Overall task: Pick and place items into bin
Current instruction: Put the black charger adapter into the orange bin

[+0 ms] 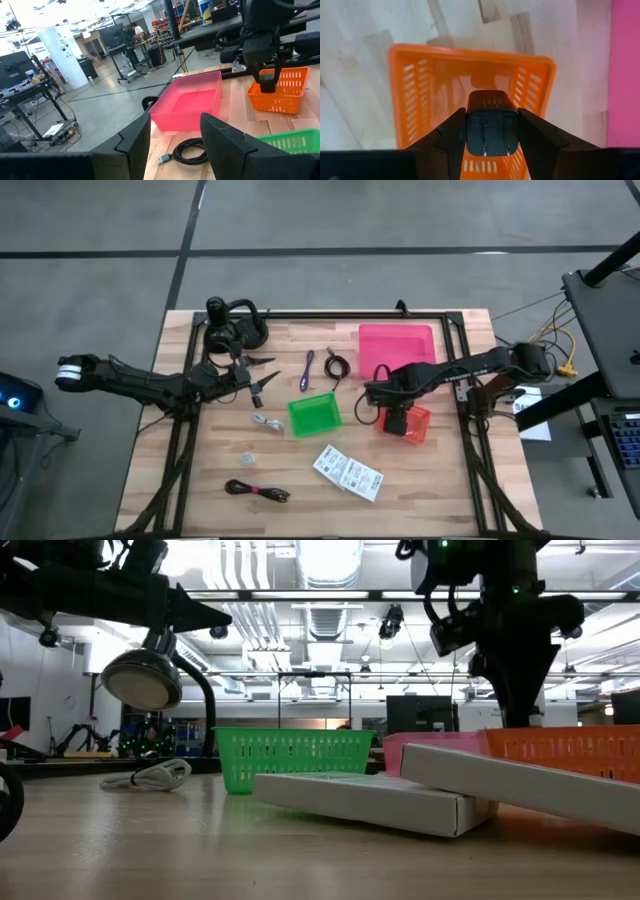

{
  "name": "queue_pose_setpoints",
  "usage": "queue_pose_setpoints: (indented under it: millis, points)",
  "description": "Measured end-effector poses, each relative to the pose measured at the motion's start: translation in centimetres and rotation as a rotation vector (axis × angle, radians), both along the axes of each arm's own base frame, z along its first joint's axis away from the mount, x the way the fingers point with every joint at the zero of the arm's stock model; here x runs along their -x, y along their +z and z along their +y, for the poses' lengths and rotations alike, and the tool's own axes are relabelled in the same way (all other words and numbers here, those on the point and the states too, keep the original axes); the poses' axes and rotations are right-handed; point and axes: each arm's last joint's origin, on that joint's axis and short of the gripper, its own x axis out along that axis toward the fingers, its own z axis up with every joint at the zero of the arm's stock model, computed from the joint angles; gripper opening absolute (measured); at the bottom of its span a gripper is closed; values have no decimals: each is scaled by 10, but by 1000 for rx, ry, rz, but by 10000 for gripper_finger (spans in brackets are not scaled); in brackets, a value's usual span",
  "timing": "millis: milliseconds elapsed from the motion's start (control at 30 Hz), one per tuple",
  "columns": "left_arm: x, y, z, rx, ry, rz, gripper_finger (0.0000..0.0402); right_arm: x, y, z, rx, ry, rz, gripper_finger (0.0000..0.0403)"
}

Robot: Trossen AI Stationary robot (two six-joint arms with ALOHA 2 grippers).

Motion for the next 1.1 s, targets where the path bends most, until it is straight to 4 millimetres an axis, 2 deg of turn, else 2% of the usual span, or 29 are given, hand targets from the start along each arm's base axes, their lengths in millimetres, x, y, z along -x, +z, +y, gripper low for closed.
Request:
queue_pose_setpoints:
  millis: [600,1100]
  points:
    - [0,0,0,0,0,0,158,1,-22,-5,-8,-61,-57,146]
    - [0,0,0,0,0,0,158,2,-24,-8,-7,-71,-53,146]
